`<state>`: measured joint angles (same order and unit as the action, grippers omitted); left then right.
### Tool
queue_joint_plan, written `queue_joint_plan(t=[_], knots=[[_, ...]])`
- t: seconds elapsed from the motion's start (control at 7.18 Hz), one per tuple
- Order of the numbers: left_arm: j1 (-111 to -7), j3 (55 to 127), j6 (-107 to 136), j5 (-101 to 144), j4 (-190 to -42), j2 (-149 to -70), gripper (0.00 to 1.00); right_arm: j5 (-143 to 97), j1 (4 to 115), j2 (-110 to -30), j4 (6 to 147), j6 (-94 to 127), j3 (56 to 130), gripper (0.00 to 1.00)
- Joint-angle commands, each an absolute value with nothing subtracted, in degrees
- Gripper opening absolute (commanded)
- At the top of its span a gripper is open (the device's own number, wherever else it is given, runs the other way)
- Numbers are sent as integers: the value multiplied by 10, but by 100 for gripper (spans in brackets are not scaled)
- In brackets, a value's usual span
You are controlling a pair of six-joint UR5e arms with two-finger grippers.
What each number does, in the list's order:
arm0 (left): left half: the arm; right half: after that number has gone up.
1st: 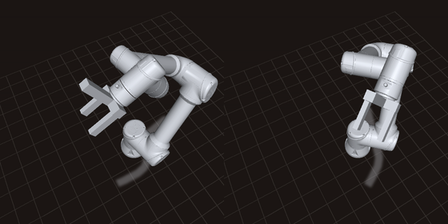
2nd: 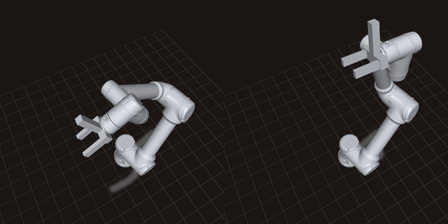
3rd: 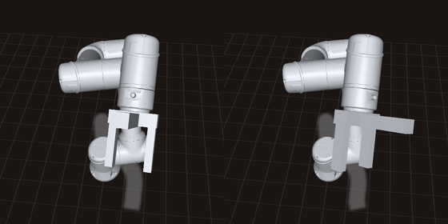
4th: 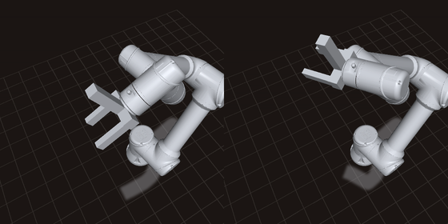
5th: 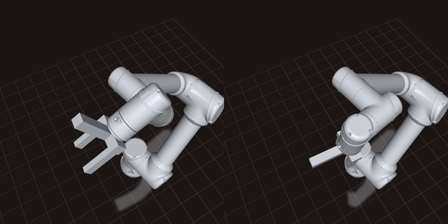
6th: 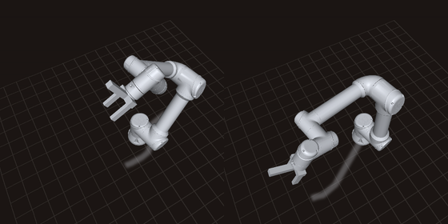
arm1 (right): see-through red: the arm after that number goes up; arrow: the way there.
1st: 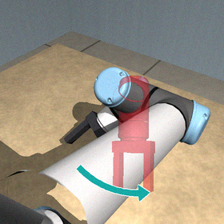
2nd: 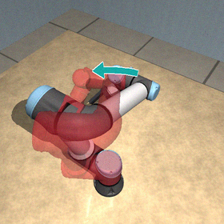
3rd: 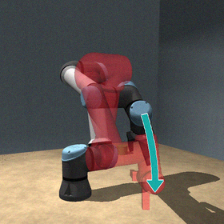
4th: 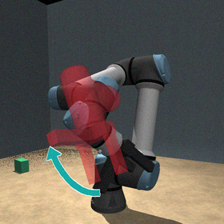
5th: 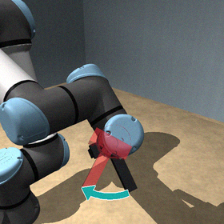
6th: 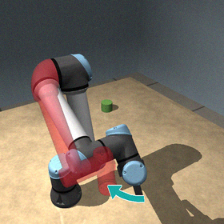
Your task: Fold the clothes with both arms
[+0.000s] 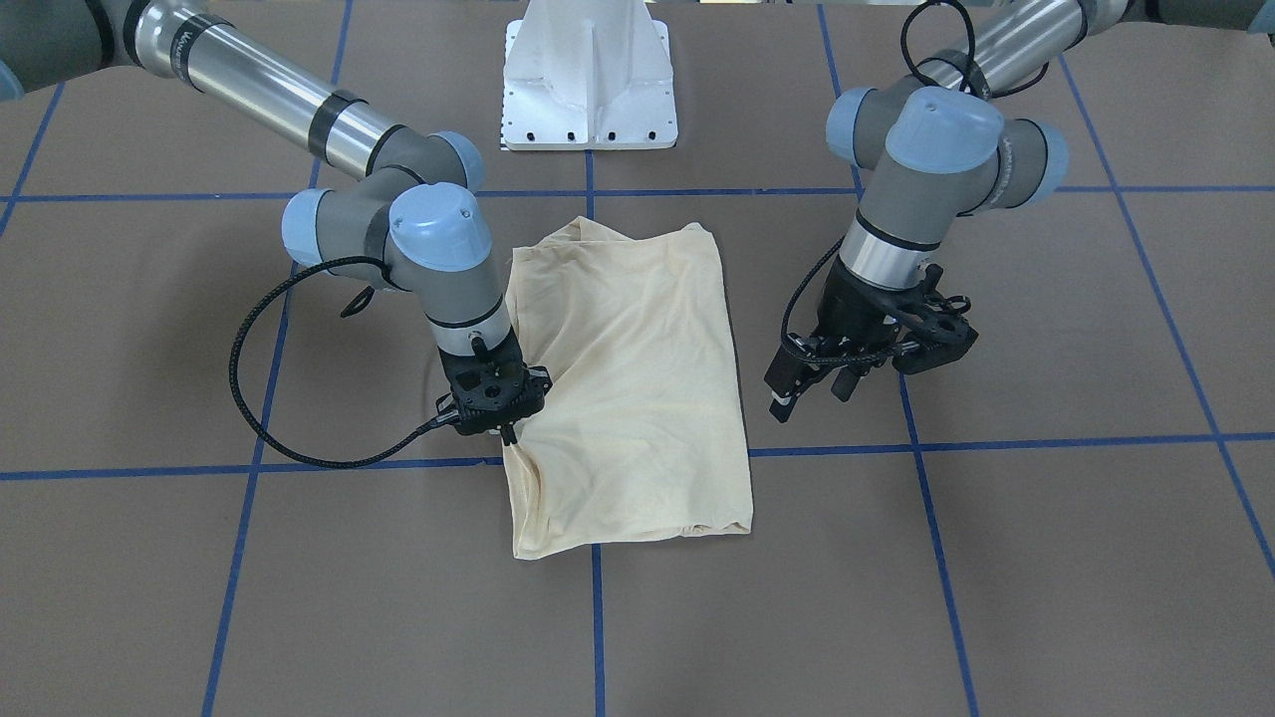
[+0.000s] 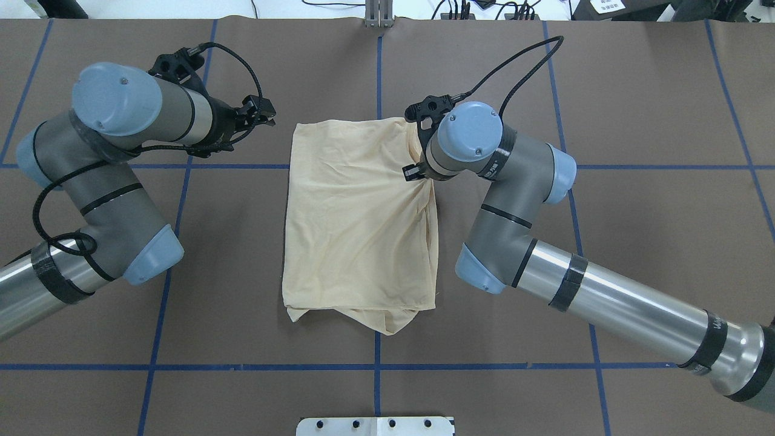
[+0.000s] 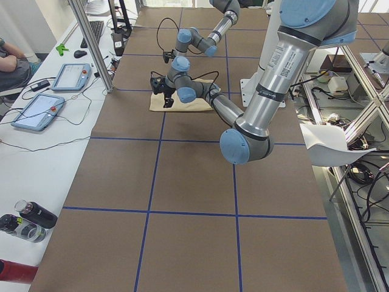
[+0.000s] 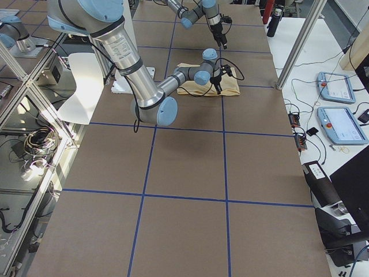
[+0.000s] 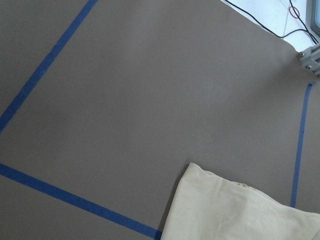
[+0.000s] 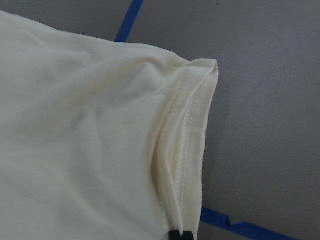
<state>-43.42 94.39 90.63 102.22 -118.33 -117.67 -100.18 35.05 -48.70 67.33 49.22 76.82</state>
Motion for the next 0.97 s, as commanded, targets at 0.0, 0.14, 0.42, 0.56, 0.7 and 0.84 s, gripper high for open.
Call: queue_joint_plan(t=[0.0, 0.14, 0.42, 0.56, 0.7, 0.84], knots=[[-434, 944, 906, 1022, -1184, -1176, 100, -1034, 364, -500, 674, 504, 798, 100], [-434, 942, 906, 1022, -1184, -1177, 100, -1061, 374, -502, 675, 515, 804, 100], [-424, 948, 922, 1022, -1237, -1169, 100, -1097, 374, -523, 647, 627, 837, 100], [-411, 952, 965, 1023, -1258, -1170, 100, -1117, 373, -549, 597, 705, 855, 100], [-378, 968, 990, 1022, -1272, -1163, 100, -1120, 363, -571, 525, 795, 860, 100], [-352, 995, 1028, 1020, -1324, -1124, 100, -1120, 353, -595, 459, 864, 863, 100]])
